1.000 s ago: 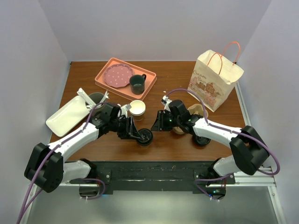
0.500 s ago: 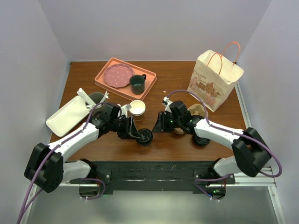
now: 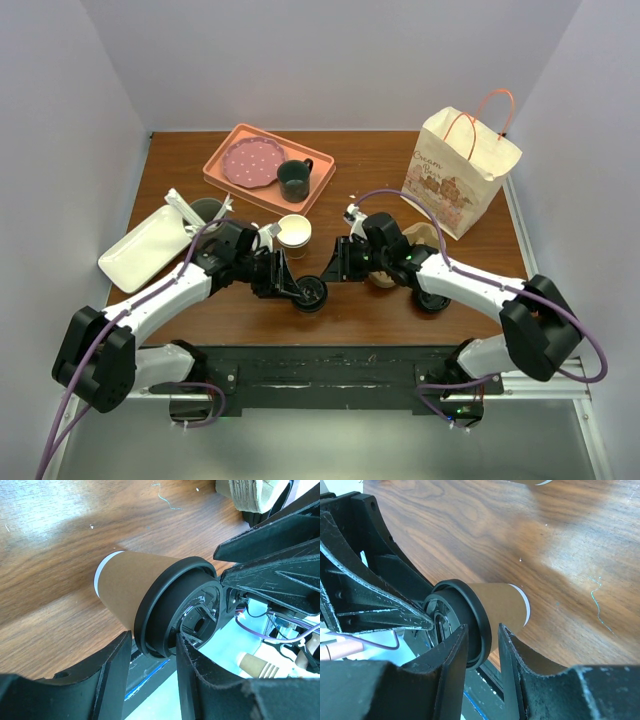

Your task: Pack the takeout coffee

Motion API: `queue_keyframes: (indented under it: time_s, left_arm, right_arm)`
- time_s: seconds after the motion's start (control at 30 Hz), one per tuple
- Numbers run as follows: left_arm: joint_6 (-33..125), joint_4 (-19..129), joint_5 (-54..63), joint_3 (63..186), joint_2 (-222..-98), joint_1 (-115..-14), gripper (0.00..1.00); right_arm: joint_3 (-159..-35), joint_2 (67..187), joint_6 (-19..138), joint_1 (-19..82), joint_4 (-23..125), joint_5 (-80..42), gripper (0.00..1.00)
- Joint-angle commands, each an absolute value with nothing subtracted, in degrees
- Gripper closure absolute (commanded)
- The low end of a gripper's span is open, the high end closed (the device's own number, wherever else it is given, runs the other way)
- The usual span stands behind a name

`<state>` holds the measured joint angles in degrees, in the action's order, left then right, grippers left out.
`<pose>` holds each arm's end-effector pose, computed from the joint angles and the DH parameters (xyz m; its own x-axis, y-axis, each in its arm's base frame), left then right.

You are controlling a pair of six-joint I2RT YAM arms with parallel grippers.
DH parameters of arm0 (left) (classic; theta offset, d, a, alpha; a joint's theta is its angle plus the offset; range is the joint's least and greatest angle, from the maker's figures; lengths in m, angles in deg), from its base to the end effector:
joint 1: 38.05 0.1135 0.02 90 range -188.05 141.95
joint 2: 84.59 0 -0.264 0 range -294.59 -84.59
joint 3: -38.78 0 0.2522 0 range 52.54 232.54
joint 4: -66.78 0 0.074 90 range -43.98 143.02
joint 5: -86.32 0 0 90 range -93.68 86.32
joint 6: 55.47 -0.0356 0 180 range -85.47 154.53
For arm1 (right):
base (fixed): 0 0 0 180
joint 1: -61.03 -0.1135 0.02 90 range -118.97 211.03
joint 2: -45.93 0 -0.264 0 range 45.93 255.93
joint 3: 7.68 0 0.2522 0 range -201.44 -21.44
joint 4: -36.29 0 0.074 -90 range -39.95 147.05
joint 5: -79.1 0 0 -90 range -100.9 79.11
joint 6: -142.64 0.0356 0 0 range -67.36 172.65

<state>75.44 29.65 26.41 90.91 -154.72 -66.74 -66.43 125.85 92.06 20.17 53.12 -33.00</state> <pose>0.1932 -0.1261 0.1979 -0.9806 -0.1093 -0.1627 0.0326 0.7276 -0.6853 0.2130 0.2020 0.2165 -0.8870 0.0107 -0.4617 -0.3458 0.6473 0.6793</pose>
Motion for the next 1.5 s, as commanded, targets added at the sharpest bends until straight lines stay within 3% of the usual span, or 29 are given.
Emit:
queue_keyframes:
  time_s: [0.0, 0.47, 0.73, 1.03, 1.27, 1.47]
  left_arm:
    - [70.83, 20.24, 13.98, 87.17, -158.07, -67.06, 0.56]
    - [71.1, 20.06, 13.37, 87.17, -159.03, -67.06, 0.56]
    - [71.62, 19.8, 12.84, 86.74, -159.12, -67.06, 0.56]
    - [71.01, 19.63, 13.02, 87.96, -159.74, -67.14, 0.56]
    - [69.69, 14.54, 13.8, 98.67, -158.86, -67.14, 0.52]
    - [69.34, 13.21, 15.65, 104.75, -157.63, -67.14, 0.45]
  right_arm:
    - [-67.59, 127.05, 91.76, 19.9, 51.28, -34.1, 0.66]
    - [-58.27, 127.23, 93.51, 19.9, 48.83, -32.87, 0.74]
    - [-46.67, 125.56, 96.94, 19.72, 43.11, -30.58, 0.76]
    - [-49.47, 125.92, 96.86, 19.72, 43.52, -31.37, 0.76]
    - [-67.46, 121.08, 94.4, 19.72, 59.79, -27.34, 0.66]
    - [-76.79, 119.24, 90.88, 19.81, 68.76, -25.4, 0.47]
